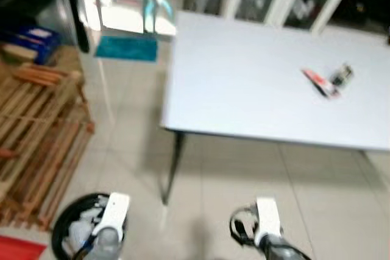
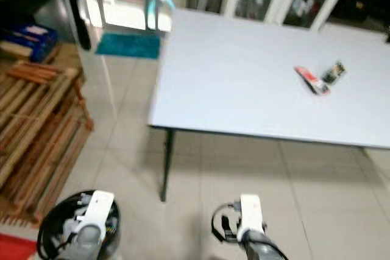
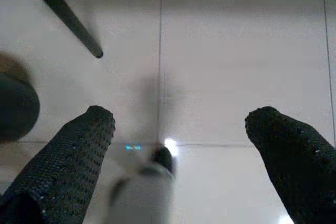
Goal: Picking trash to rubbish bin
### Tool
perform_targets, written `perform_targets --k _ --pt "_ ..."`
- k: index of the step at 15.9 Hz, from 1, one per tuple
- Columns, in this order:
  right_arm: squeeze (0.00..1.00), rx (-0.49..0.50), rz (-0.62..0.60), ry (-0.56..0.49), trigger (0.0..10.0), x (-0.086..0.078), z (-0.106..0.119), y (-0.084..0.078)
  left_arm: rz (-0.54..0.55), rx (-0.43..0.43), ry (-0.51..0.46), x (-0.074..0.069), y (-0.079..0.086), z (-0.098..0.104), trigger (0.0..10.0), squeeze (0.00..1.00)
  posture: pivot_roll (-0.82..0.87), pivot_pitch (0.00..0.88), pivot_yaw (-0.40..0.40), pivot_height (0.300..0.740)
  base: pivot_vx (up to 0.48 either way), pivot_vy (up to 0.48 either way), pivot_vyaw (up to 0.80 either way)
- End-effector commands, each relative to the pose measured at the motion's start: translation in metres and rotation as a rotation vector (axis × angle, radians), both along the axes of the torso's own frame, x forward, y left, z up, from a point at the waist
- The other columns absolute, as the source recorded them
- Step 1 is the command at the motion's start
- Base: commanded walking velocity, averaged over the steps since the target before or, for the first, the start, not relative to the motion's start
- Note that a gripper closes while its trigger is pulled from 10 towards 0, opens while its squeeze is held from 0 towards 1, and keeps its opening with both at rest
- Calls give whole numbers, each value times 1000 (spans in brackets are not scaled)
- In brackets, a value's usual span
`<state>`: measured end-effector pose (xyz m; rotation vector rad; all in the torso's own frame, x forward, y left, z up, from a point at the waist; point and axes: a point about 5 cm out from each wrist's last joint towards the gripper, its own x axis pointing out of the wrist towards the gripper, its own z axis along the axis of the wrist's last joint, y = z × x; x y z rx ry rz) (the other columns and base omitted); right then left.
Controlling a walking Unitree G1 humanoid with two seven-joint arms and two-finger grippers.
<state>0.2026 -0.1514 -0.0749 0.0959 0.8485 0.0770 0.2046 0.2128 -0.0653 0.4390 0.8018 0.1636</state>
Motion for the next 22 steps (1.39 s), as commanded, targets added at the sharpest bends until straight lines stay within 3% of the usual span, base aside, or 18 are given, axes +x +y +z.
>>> perform_targets --k 1,22 --pt "0 -25 -12 10 10000 -3 -1 -11 -14 -14 11 -2 -10 -3 10000 0 -42 61 -100 740 0 -341 0" --pt "0 -18 10 18 10000 -6 -3 -8 -40 -10 20 -3 -11 -4 10000 0 -43 31 -95 740 0 -340 0"
